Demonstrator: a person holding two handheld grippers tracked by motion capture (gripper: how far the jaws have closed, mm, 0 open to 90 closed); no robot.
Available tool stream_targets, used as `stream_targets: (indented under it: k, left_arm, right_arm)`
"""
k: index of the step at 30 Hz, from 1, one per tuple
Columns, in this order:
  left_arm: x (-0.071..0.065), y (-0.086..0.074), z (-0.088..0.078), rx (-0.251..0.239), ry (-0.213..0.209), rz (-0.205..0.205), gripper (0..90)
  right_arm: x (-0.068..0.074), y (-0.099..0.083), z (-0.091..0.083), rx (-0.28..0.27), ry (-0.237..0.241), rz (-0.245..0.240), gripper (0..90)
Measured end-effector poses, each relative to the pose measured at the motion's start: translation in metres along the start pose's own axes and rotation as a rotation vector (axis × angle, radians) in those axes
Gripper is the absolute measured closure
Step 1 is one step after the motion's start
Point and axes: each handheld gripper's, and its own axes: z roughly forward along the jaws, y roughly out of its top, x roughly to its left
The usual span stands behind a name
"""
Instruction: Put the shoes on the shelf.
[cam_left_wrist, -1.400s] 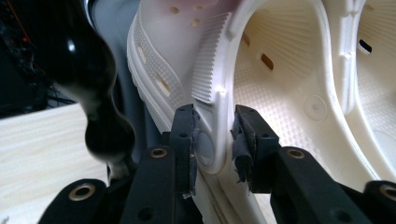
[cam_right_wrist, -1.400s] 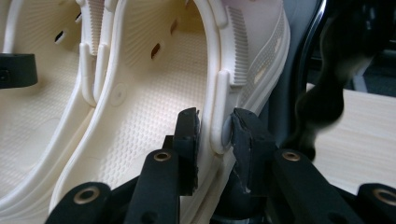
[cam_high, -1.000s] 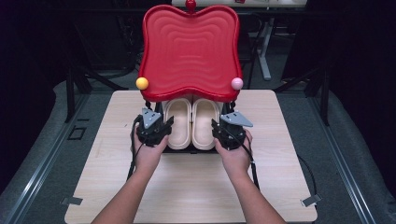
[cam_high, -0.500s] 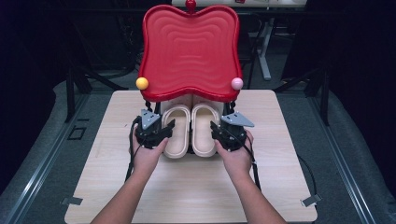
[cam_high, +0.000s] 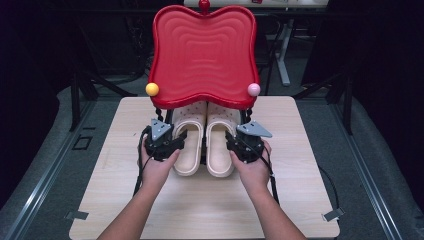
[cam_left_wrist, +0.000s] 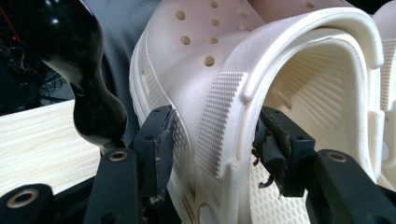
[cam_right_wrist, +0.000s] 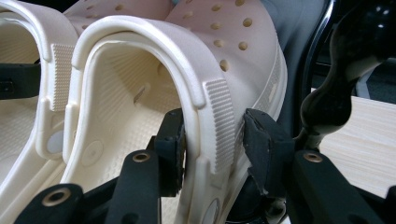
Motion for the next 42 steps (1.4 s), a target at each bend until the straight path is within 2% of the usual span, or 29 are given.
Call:
stream_targets:
  k: [14, 25, 29, 32, 42]
  left_arm:
    - [-0.002, -0.001, -0.003, 0.001, -0.008, 0.012, 43.3]
    - [0.0, 0.0, -0.011, -0.009, -0.01, 0.011, 41.4]
    - [-0.002, 0.0, -0.016, -0.013, -0.01, 0.027, 41.4]
    - [-0.003, -0.001, -0.02, -0.021, -0.015, 0.033, 41.4]
    - [-0.004, -0.002, -0.045, -0.06, -0.044, 0.058, 43.5]
  right_arm:
    - [0.0, 0.0, -0.001, 0.004, -0.004, -0.005, 56.5]
    - [0.0, 0.001, -0.01, -0.023, 0.002, -0.014, 54.2]
    - [0.002, 0.001, -0.014, -0.031, 0.004, -0.031, 53.7]
    - [0.003, 0.001, -0.021, -0.034, 0.003, -0.061, 53.7]
    - [0.006, -0.002, -0.048, -0.075, 0.017, -0.099, 54.4]
